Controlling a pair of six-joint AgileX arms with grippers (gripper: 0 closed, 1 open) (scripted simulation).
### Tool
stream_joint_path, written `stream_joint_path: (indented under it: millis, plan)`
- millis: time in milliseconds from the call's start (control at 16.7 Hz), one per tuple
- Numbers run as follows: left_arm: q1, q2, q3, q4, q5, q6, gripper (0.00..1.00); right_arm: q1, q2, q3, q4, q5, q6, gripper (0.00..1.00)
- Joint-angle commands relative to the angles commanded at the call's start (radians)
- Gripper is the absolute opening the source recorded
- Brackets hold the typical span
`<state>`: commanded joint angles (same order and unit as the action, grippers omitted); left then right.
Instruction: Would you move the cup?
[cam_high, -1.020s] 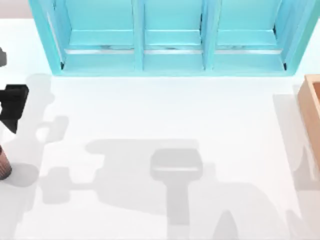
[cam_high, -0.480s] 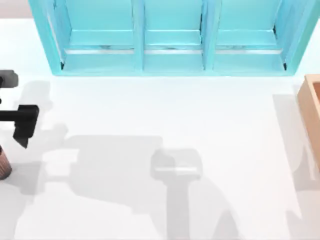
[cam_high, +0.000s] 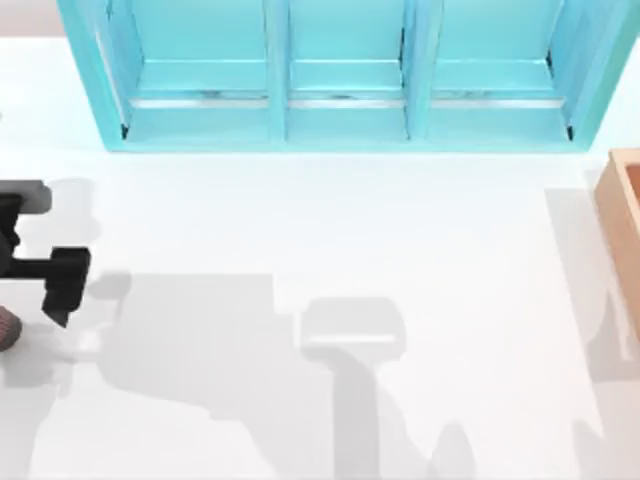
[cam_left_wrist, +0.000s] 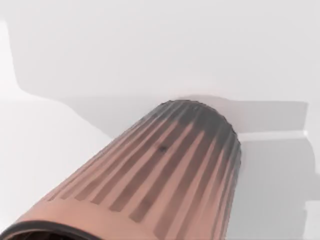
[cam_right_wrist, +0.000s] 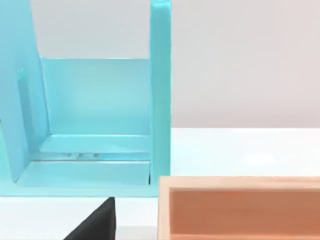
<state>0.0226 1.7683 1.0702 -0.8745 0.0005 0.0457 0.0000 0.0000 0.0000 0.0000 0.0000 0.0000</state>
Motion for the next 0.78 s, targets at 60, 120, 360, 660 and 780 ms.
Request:
stream_joint_path:
  millis: [60,120,360,660,780]
  plan:
    - [0.0,0.0,0.0,0.0,0.0,0.0,1.0,0.0,0.0,0.0,0.0,0.0,0.0,1.0]
    - [0.0,0.0,0.0,0.0,0.0,0.0,0.92,0.0,0.0,0.0,0.0,0.0,0.0,1.0]
    - [0.0,0.0,0.0,0.0,0.0,0.0,0.62,0.0,0.0,0.0,0.0,0.0,0.0,1.0]
    - [0.0,0.0,0.0,0.0,0.0,0.0,0.25,0.0,0.0,0.0,0.0,0.0,0.0,1.0]
    - [0.0,0.0,0.0,0.0,0.0,0.0,0.1,0.0,0.0,0.0,0.0,0.0,0.0,1.0]
